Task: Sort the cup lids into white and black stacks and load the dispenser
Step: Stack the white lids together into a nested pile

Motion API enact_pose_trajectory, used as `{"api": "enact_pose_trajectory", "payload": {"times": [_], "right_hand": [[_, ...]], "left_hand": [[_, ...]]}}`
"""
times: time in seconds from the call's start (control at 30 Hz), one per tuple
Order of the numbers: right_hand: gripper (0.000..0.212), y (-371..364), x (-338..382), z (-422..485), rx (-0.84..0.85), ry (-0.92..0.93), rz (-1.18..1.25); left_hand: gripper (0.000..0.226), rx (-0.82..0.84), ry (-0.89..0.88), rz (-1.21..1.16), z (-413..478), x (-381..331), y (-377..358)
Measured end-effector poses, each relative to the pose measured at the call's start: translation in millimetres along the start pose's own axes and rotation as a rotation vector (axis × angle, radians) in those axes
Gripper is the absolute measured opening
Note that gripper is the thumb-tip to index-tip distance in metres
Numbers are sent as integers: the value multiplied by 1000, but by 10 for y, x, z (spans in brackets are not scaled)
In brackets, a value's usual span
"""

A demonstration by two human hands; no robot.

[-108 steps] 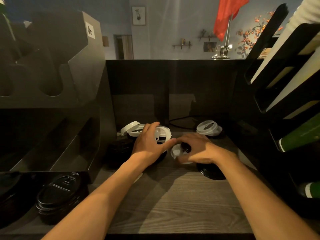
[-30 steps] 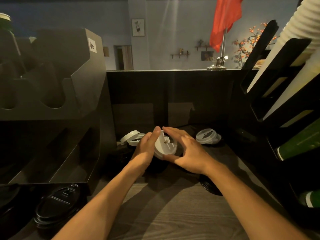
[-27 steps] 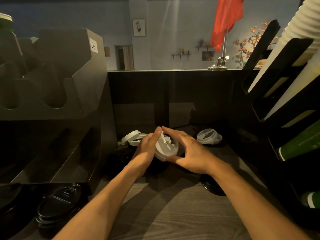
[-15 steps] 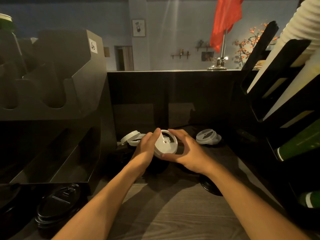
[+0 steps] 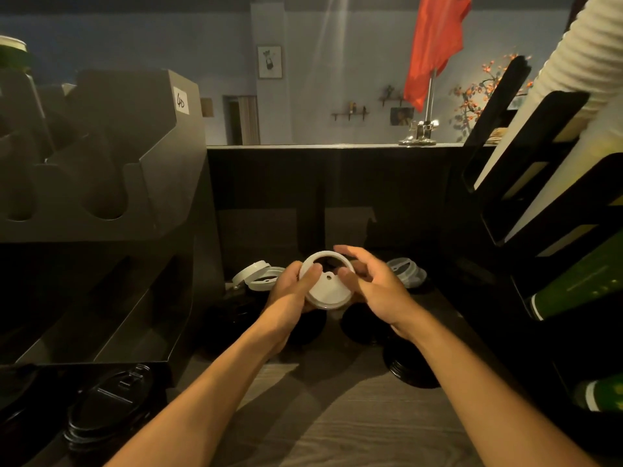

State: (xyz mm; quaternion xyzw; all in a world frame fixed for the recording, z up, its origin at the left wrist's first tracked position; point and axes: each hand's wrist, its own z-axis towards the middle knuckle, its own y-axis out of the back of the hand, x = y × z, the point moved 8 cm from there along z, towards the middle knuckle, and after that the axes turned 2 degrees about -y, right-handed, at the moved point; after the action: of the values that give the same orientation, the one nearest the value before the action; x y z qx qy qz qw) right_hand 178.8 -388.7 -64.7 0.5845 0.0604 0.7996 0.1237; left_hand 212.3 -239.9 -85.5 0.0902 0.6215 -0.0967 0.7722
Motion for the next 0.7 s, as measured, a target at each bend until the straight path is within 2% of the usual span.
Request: {"api": "enact_pose_trajectory", "payload": {"times": [0.1,0.2,0.3,0.37,0.47,0.53,0.63,0.7], "right_hand": [[34,101,4,-12,-68,9,-5],[30,394,16,-1,-295,10,-89],[26,716,-63,26,-491,-47,-566],[32,774,-176,39,-434,-149,-877],[42,751,-306,5,-291,-243,-1097],[50,775,-391,2,-241,-286,-1153],[67,813,-596,19,-159,-396,-1185],[72,830,-669,42,-127,-426,-1198]], "left_hand": [[23,-10,-14,-84,-16,-27,-86],[19,-53,-7,-136,-23,-12,-188],[23,-58,8,-97,22,20,-360],[26,-95,47,-106,122,70,-463],[12,-154,97,-140,256,153,-631],[8,-162,97,-129,307,253,-736],[10,-145,102,-107,316,422,-817],[13,-124,128,-124,314,500,-839]]}}
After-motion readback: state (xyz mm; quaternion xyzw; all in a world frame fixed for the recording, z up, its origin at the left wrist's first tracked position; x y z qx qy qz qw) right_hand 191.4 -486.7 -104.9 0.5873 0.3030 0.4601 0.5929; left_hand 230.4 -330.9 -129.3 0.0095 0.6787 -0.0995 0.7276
